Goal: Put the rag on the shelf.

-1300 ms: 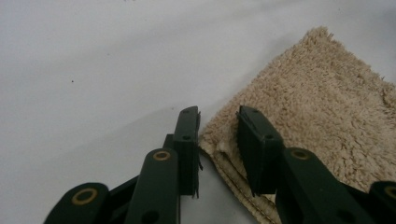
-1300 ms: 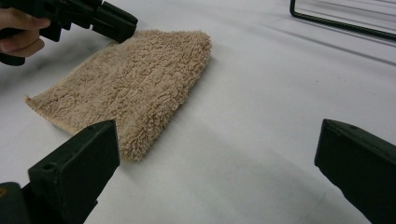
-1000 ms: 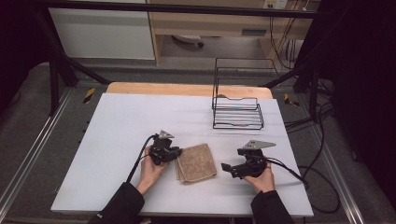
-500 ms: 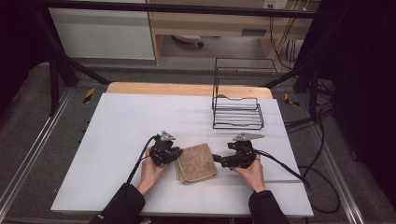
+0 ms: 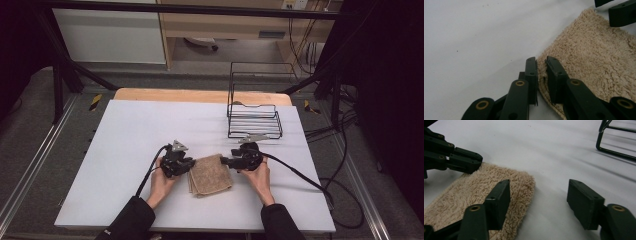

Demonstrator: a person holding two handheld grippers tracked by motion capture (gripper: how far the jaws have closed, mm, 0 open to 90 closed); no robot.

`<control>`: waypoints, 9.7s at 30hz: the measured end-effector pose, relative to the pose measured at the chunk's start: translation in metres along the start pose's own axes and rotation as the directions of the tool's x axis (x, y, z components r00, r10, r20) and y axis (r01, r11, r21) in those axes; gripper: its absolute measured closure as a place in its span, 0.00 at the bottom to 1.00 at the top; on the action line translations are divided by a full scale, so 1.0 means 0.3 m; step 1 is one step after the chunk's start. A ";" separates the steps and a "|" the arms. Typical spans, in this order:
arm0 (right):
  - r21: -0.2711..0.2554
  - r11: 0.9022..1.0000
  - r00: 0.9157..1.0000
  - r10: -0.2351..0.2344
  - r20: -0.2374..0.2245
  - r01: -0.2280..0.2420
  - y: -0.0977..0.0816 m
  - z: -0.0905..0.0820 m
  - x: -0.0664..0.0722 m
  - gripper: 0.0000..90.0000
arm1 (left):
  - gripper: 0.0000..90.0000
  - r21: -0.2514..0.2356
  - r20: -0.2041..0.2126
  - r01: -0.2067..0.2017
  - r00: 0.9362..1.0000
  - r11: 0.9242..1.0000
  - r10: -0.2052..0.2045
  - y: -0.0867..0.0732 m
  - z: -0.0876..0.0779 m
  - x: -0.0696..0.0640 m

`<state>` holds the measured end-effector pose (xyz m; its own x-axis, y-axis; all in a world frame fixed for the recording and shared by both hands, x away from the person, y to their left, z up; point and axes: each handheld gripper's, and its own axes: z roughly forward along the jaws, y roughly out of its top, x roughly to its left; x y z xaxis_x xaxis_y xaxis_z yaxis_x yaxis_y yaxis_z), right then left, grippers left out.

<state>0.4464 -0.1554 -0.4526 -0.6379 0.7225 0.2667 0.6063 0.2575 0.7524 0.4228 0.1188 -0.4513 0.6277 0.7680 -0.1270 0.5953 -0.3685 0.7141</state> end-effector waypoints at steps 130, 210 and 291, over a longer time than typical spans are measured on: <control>-0.425 0.889 0.985 -0.154 0.078 0.172 0.184 -0.475 0.199 0.94 | 0.93 -0.473 0.114 0.015 0.992 0.881 0.045 0.300 -0.345 -0.156; -0.614 0.736 0.938 -0.079 0.337 0.283 0.552 -0.803 0.074 0.95 | 0.94 -0.659 0.080 -0.039 0.989 0.751 0.121 0.876 -0.386 -0.290; -0.531 0.813 0.946 -0.070 0.317 0.238 0.580 -0.643 -0.187 0.94 | 0.94 -0.573 0.012 -0.130 0.986 0.809 0.167 0.920 -0.163 -0.214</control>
<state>0.4961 -0.2748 -0.2205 -0.4951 0.8688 0.0086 0.0893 0.0411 0.9952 0.5221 -0.0065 -0.2124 0.7242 0.6895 -0.0147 0.1126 -0.0972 0.9889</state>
